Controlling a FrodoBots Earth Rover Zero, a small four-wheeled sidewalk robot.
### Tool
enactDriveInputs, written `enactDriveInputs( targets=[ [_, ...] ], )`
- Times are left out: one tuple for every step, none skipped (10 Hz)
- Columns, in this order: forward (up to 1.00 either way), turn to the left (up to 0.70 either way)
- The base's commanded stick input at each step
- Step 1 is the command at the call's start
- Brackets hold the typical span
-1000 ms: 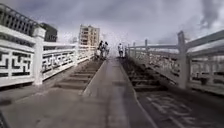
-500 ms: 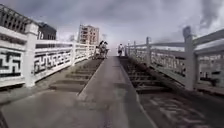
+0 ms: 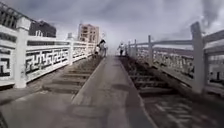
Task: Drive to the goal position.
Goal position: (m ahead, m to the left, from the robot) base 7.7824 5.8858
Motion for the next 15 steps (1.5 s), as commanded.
enactDriveInputs(
  targets=[
    [0.45, 0.0],
    [0.45, 0.0],
    [0.45, 0.0],
    [0.45, 0.0],
    [0.45, 0.0],
    [0.68, 0.0],
    [0.7, 0.0],
    [0.7, 0.0],
    [0.7, 0.0],
    [0.7, 0.0],
    [0.7, 0.0],
    [0.7, 0.0],
    [0.7, 0.0],
    [0.7, 0.0],
    [0.7, 0.0]
  ],
)
